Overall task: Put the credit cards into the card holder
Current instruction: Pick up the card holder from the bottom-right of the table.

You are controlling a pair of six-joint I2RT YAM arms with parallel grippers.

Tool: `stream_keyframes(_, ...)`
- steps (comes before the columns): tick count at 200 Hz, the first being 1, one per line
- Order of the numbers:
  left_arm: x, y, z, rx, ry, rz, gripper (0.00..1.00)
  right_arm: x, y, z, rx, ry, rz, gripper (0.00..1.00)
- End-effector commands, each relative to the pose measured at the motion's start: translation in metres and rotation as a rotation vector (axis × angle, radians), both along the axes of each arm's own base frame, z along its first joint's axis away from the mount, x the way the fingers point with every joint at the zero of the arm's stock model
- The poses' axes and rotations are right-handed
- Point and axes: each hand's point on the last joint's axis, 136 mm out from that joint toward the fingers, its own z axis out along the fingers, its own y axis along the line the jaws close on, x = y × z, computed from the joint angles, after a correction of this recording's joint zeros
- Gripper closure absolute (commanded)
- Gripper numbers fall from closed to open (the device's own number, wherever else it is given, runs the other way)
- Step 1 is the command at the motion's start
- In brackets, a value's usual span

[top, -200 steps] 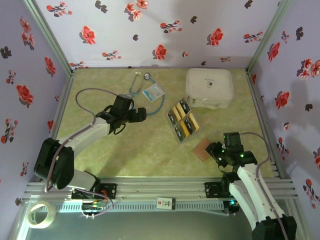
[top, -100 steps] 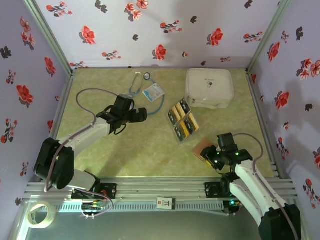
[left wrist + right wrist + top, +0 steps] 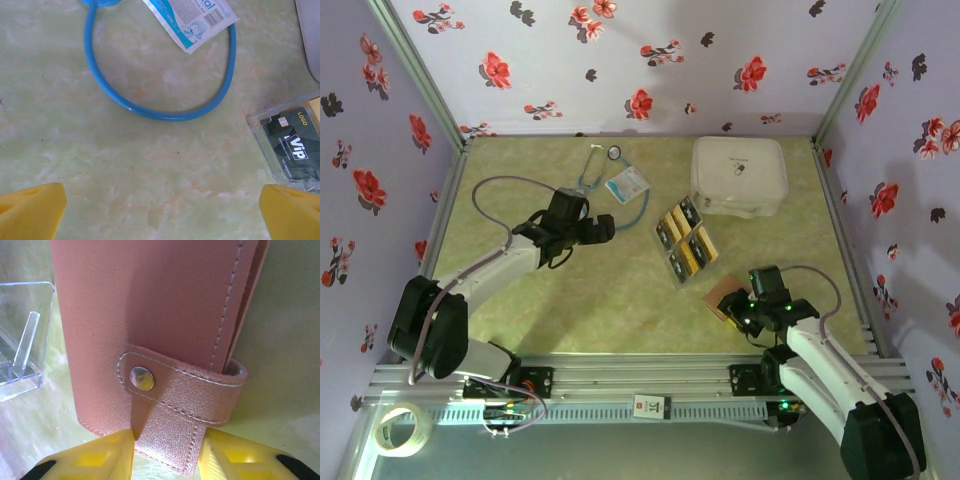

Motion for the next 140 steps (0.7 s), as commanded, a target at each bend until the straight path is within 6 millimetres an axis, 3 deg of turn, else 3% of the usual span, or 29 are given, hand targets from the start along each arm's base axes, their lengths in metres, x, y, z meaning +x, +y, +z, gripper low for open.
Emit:
stream_keyframes(1, 0.002, -0.008, 0.004, -0.016, 0.003, -0.004, 0.0, -0.002, -0.004, -0.009, -0.017, 0.002, -0.02, 0.69)
stream_keyframes(78, 0.001, -0.009, 0.006, -0.014, 0.007, -0.008, 0.0, 0.001, -0.004, -0.004, -0.015, -0.029, -0.023, 1.0)
stream_keyframes(140, 0.0, -0.01, 0.013, -0.024, -0.003, -0.008, 0.0, 0.003, -0.005, 0.021, -0.011, -0.09, -0.014, 1.0)
